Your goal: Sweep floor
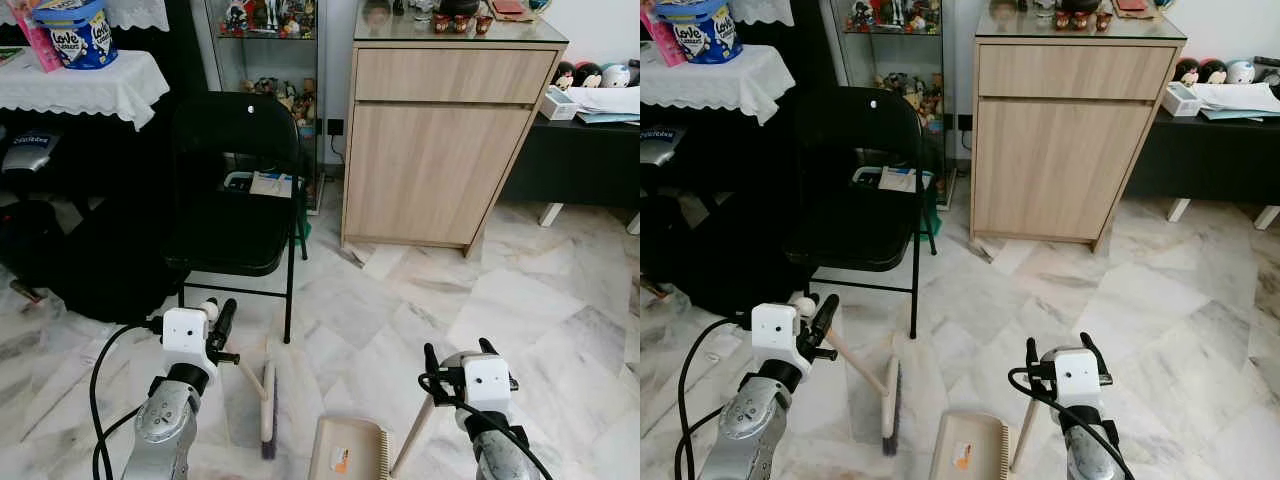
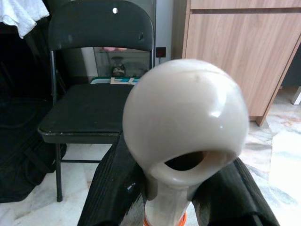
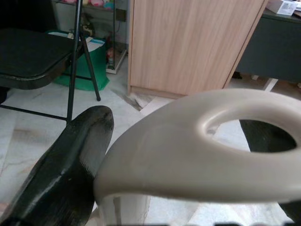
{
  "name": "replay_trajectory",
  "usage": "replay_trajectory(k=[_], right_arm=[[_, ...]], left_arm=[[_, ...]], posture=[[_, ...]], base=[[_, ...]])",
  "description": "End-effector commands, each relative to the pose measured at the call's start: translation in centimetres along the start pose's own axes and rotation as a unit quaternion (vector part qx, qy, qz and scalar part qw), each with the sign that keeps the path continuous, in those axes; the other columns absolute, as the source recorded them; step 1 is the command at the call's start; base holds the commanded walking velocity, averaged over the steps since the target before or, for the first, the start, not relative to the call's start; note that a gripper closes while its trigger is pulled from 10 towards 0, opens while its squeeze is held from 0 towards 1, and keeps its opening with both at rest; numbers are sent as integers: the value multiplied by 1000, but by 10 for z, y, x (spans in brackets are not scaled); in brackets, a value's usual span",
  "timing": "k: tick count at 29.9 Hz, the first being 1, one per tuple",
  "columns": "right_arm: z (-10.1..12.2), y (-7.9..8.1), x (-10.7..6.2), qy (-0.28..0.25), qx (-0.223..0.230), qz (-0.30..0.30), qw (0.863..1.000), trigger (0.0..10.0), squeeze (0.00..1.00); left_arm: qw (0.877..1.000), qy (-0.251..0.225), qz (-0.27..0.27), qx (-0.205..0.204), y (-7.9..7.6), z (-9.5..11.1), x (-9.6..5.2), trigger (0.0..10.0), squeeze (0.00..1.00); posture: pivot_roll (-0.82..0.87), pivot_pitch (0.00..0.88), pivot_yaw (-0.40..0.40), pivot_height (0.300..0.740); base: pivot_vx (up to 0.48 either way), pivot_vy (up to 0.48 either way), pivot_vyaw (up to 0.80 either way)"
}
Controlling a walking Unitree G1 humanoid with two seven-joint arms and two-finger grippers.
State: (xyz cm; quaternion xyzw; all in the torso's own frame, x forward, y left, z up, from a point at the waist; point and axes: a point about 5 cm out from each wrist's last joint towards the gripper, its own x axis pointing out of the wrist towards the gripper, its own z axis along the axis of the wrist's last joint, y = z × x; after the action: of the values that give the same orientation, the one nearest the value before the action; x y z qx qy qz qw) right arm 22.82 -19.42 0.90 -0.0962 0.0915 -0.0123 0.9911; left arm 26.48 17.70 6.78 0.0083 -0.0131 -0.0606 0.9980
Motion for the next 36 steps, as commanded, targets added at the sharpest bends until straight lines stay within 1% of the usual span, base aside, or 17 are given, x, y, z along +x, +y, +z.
replay_trajectory(k=[1, 20, 21, 22, 23, 36], right_arm=[[-4, -1, 0, 6, 6, -6, 1000, 10000, 0], [-15, 9, -1, 24, 18, 14, 999, 10000, 0], [-16, 10, -1, 26, 18, 15, 999, 9176, 0], [-17, 10, -1, 26, 18, 15, 999, 9176, 0], [-17, 10, -1, 27, 17, 18, 999, 0, 0], [-29, 7, 0, 47, 17, 23, 999, 0, 0]], left_arm=[[1000, -13, -1, 13, 2, 5, 1, 10000, 0], [1000, -12, 2, 16, 3, 4, 0, 10000, 0], [1000, -12, 2, 16, 3, 4, 0, 10000, 0], [1000, -12, 2, 16, 3, 4, 0, 10000, 0], [1000, -12, 2, 16, 3, 4, 0, 10000, 0], [1000, -12, 0, 16, 3, 4, 1, 10000, 0]], posture=[[-77, 0, 8, 740], [-70, 0, 7, 740], [-70, 0, 7, 740], [-70, 0, 7, 740], [-72, 0, 7, 740], [-71, 0, 10, 740]], base=[[0, 0, 0], [0, 0, 0], [0, 0, 0], [0, 0, 0], [0, 0, 0], [0, 0, 0]])
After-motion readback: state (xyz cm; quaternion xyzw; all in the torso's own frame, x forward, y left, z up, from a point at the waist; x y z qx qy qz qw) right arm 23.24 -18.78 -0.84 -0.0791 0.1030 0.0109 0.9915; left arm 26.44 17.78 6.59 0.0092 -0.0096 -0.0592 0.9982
